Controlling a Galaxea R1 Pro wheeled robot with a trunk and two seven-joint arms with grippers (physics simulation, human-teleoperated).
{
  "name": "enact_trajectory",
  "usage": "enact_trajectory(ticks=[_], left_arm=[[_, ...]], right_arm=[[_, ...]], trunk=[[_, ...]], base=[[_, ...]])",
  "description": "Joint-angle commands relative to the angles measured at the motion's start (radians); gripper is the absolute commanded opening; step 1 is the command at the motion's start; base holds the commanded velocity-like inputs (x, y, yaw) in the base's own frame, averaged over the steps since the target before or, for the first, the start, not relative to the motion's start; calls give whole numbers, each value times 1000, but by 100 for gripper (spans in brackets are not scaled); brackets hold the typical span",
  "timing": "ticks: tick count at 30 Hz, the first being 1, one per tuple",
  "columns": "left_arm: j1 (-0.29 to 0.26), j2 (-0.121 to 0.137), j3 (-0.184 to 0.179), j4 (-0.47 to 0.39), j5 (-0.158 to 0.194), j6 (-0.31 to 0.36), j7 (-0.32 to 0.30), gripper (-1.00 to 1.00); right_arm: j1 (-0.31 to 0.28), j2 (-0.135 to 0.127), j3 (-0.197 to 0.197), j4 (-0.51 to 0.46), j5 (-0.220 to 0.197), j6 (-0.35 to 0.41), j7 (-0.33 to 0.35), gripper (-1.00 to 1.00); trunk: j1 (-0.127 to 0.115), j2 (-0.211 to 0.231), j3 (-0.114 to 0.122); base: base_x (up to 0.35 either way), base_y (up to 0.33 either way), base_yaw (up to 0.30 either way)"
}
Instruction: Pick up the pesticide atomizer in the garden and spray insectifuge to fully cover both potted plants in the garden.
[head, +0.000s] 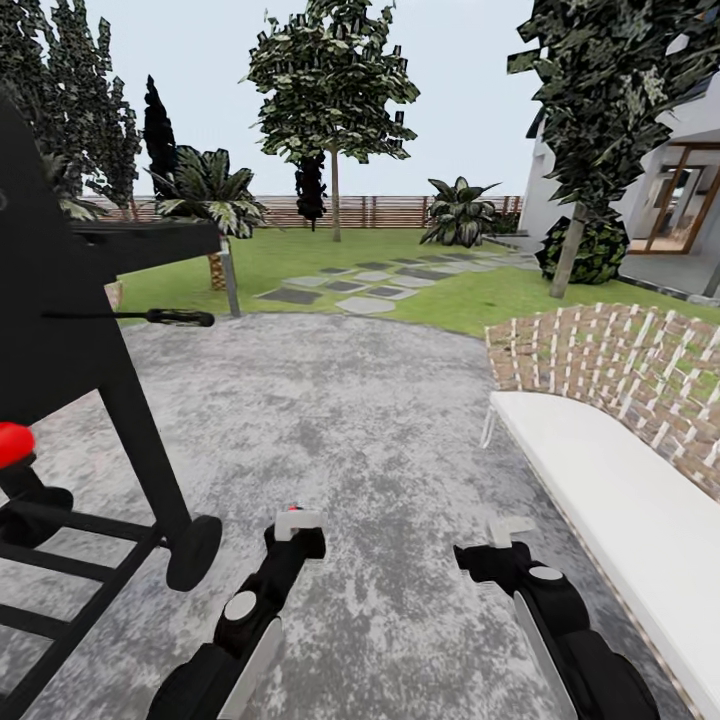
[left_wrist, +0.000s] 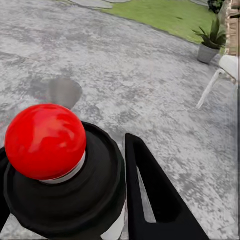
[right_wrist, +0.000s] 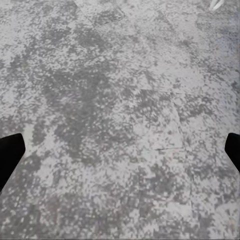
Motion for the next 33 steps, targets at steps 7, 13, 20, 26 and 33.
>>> enact_trajectory(ticks=[7,13,20,26,33], left_arm=[[21,8,-36,-168,79,287,-2,-100],[22,29,16,-155,125,360,-4,-100],[20,28,18,-148,122,361,-45,-100],[20,29,18,-147,122,361,-47,-100],[20,29,18,-142,123,361,-48,-100]], right_arm=[[0,-1,0,-1,0,-6,5,100],[0,0,0,-2,0,-10,3,100],[0,0,8,-1,0,-8,0,100],[0,0,7,-2,0,-7,0,100],[0,0,10,-2,0,-7,-1,100]], trunk=[[0,0,0],[0,0,0],[0,0,0],[0,0,0],[0,0,0]], base=[[317,94,0],[316,99,0],[321,-24,-23],[321,-72,-238],[321,-74,-232]])
